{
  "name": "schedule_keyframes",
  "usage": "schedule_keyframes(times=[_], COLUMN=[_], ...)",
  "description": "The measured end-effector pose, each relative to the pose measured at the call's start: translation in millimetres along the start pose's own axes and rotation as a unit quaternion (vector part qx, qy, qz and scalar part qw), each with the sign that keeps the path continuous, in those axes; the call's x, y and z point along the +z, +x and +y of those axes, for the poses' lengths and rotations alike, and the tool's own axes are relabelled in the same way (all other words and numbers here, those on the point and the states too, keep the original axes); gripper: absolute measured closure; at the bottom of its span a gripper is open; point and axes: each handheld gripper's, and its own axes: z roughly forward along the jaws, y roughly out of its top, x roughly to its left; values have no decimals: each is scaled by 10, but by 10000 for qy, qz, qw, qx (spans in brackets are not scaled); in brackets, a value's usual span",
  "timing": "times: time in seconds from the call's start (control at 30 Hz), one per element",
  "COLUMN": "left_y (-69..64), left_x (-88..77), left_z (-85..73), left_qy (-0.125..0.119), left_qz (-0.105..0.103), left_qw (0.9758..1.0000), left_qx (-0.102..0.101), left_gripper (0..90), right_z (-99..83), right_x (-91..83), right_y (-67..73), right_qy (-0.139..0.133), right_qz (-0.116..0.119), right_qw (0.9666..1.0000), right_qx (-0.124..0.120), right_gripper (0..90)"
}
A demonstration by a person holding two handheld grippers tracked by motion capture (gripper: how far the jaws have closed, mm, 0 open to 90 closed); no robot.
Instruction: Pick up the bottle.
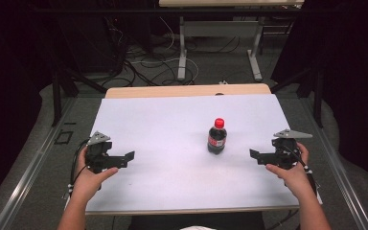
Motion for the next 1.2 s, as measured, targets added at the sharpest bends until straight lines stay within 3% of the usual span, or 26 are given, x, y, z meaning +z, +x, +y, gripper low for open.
schedule_keyframes(times=[0.23, 0.3, 0.43, 0.63, 0.7, 0.9, 0.97, 1.03, 1.2], left_y=[-132, -167, -222, -244, -245, -223, -223, -223, -225], left_x=[-10, 15, 34, 7, 3, -12, -10, -1, 17], left_z=[41, 42, 39, 43, 43, 46, 44, 37, 18], left_qy=[-156, -142, -127, -134, -163, -124, -121, -120, -50], left_qz=[-182, -245, -247, -200, -177, -189, -205, -174, -160], left_qw=[9996, 9995, 9993, 9995, 9995, 9996, 9995, 9996, 9996], left_qx=[134, 155, 243, 202, 181, 185, 191, 201, 212], left_gripper=[4, 4, 4, 4, 4, 4, 4, 4, 4], right_z=[56, 74, 143, 303, 363, 503, 506, 484, 444], right_x=[-14, 3, 39, 135, 210, 532, 579, 735, 902], right_y=[168, 188, 274, 378, 428, 588, 599, 626, 627], right_qy=[-212, -210, -142, -186, -260, -31, 49, 133, 343], right_qz=[73, 219, 321, 402, 477, 616, 641, 637, 711], right_qw=[9992, 9990, 9982, 9960, 9945, 9916, 9913, 9901, 9895], right_qx=[-327, -318, -480, -782, -899, -1137, -1147, -1245, -1208], right_gripper=[6, 16, 23, 53, 59, 67, 68, 99, 140])
